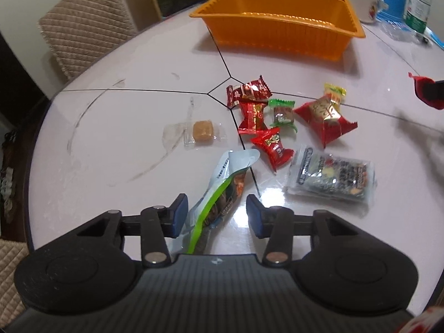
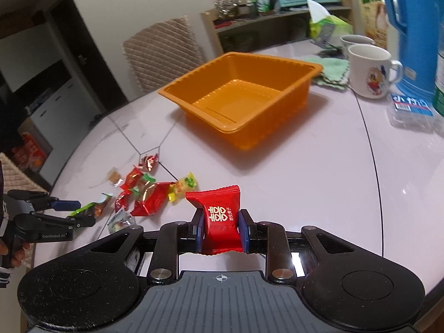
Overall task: Organize snacks
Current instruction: 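Grasp the green-and-white bar with the left tool while the right tool holds the red candy, then carry both snacks over the orange tray and lower them inside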
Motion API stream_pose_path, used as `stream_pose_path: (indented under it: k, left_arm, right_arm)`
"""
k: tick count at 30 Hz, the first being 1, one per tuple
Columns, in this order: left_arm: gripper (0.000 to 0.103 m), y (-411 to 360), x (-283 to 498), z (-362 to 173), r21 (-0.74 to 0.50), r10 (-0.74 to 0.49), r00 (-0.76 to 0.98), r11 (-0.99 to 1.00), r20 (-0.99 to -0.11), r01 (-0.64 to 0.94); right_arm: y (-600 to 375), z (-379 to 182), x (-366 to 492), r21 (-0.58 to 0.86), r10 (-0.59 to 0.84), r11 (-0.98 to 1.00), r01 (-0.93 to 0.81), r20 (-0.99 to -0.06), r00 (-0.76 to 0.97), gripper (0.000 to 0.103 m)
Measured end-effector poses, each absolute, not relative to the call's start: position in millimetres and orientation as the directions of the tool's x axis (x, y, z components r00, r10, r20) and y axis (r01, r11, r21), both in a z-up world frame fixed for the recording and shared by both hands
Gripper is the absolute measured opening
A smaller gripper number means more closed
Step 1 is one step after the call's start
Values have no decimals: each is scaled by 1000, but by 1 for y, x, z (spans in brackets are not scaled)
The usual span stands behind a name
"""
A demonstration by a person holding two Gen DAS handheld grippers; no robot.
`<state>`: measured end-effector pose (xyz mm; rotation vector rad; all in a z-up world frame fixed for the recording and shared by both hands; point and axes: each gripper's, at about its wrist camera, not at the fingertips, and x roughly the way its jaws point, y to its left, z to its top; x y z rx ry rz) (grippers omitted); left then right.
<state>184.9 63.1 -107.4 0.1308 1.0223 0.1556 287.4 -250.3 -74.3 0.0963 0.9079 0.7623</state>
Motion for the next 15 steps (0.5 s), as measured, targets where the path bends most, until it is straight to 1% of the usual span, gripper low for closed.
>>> stream_pose_path:
  k: [1, 5, 7, 10, 15]
  left_arm:
    - [37, 66, 185, -109, 176, 184, 510, 982, -840, -64]
    - [31, 72, 186, -110, 140, 138, 521, 990, -842, -36]
    - [26, 74, 186, -109, 127, 117, 528, 992, -841, -18]
    - [23, 76, 187, -107, 104, 93, 528, 995, -844, -10]
    - [22, 83, 182, -103, 33, 53, 527, 998, -848, -47]
  right_arm:
    - [-250, -75, 286, 379, 628, 743, -551, -680, 379, 26]
    - [-246, -78, 283, 370, 606, 761, -533, -697, 383, 26]
    - [-242, -80, 282, 368, 600, 765, -528, -704, 380, 26]
    - [-236, -80, 281, 367, 598, 766, -528, -708, 376, 26]
    - [-226, -77, 281, 361, 603, 757, -544, -706, 371, 26]
